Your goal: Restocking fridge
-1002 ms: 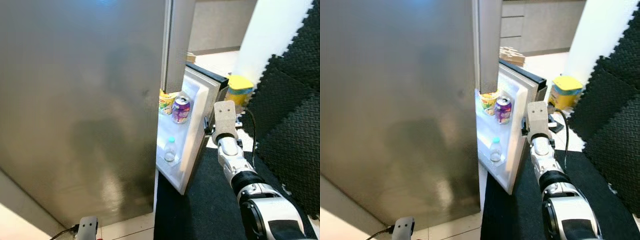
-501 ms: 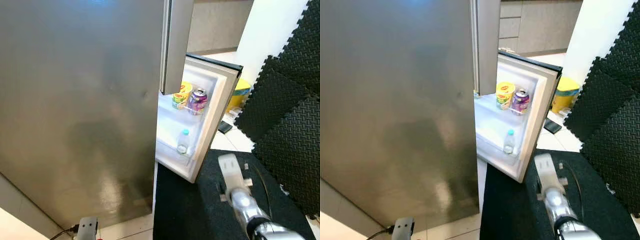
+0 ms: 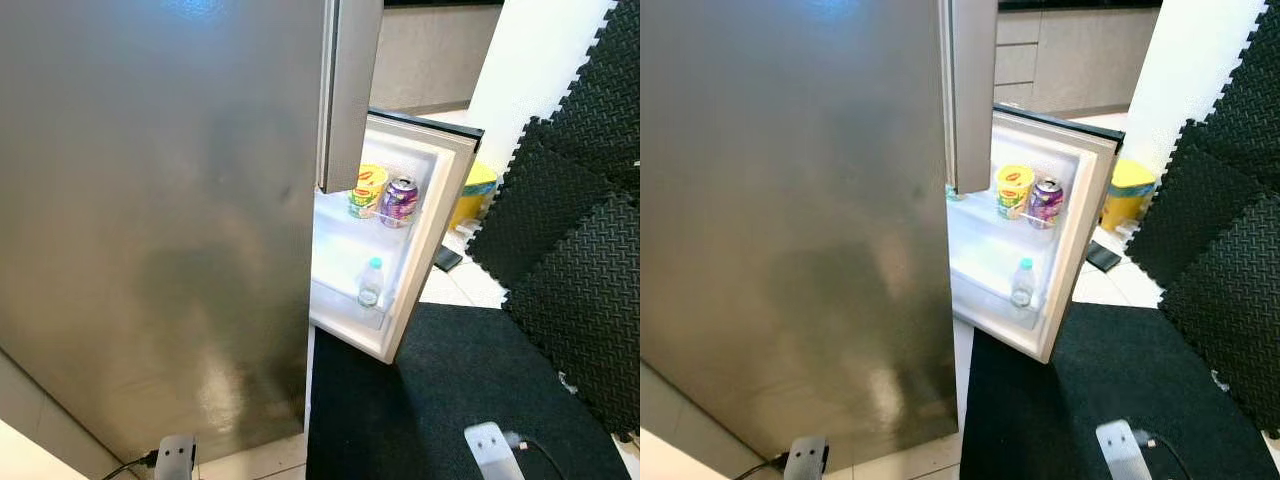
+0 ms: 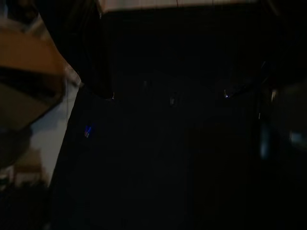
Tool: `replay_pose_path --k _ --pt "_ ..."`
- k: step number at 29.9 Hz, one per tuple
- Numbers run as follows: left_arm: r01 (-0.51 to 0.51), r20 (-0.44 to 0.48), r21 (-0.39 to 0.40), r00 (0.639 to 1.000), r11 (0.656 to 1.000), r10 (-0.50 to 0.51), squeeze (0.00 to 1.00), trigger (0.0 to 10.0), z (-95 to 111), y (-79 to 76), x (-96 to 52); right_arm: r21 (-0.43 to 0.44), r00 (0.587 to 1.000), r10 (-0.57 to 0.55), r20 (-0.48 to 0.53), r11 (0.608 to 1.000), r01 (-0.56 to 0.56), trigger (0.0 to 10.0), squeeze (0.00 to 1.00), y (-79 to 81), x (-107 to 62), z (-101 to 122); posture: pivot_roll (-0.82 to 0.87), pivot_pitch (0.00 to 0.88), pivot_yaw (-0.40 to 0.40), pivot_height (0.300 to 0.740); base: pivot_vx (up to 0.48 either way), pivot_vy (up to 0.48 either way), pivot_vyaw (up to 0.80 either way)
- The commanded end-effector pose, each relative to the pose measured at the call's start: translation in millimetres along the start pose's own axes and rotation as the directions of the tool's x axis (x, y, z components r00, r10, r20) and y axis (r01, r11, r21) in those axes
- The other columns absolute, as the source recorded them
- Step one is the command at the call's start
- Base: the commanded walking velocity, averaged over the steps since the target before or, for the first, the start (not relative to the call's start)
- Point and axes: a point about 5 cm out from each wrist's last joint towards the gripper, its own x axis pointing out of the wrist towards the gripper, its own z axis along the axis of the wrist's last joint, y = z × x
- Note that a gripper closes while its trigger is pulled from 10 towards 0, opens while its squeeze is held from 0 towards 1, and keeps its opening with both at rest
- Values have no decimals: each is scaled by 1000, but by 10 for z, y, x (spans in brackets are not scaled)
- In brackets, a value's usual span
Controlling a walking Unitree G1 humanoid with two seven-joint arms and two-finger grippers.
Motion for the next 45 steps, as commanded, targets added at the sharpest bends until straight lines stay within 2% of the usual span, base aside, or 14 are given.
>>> replay_pose_path --k 1,4,17,25,45 --pt "-7 -6 -8 1000 1000 7 0 10000 -11 5 -2 -18 1000 17 -19 1000 -18 10000 0 18 -5 -48 -47 0 -23 740 0 0 0" --pt "-8 -8 -10 1000 1000 8 0 10000 -14 9 -3 -17 999 36 -31 999 -36 10000 0 51 -12 -93 -47 0 -23 740 0 0 0" --pt "-13 -13 -10 1000 1000 12 0 10000 -11 27 -5 -48 997 83 -10 995 -83 10000 0 117 -7 -5 -46 0 -17 740 0 0 0" --pt "-2 -16 -4 1000 1000 2 0 10000 -8 27 -5 -62 995 98 -25 993 -99 10000 0 146 -15 -56 -48 0 -14 740 0 0 0" --pt "6 -13 -10 1000 1000 -6 0 10000 8 14 1 -70 993 111 -40 991 -113 10000 0 172 -25 -118 -50 0 -12 740 0 -477 0"
